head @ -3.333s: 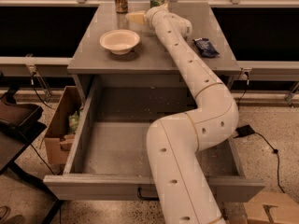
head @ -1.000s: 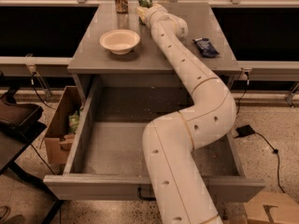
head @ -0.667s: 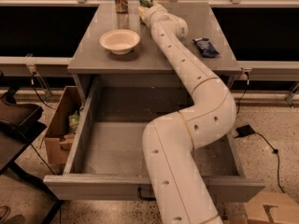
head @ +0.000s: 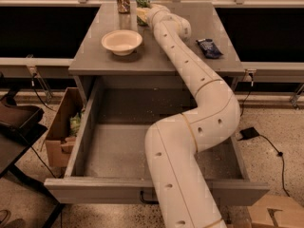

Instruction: Place green can into top drawer

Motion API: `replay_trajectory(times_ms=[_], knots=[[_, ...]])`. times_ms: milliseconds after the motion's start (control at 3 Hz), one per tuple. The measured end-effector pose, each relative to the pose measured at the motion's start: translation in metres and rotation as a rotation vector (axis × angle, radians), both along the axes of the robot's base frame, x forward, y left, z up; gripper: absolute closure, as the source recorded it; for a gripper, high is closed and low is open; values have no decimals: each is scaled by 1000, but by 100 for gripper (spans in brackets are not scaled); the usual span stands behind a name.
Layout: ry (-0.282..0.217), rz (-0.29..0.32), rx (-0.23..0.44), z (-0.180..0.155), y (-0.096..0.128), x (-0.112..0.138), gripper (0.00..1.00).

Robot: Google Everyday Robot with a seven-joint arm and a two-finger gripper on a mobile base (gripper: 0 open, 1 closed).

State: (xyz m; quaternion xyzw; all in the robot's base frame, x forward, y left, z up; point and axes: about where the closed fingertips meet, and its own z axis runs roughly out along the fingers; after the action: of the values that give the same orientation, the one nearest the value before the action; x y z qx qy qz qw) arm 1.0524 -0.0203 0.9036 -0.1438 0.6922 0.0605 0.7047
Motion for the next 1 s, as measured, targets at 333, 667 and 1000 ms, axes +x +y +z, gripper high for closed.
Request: replay_trajectory(times_ms=[333, 667, 1000], knots=[[-7, 29, 27, 16, 4, -6, 100], [-17, 69, 71, 49, -10, -20, 100], [-52, 174, 25, 109, -40, -65, 100]])
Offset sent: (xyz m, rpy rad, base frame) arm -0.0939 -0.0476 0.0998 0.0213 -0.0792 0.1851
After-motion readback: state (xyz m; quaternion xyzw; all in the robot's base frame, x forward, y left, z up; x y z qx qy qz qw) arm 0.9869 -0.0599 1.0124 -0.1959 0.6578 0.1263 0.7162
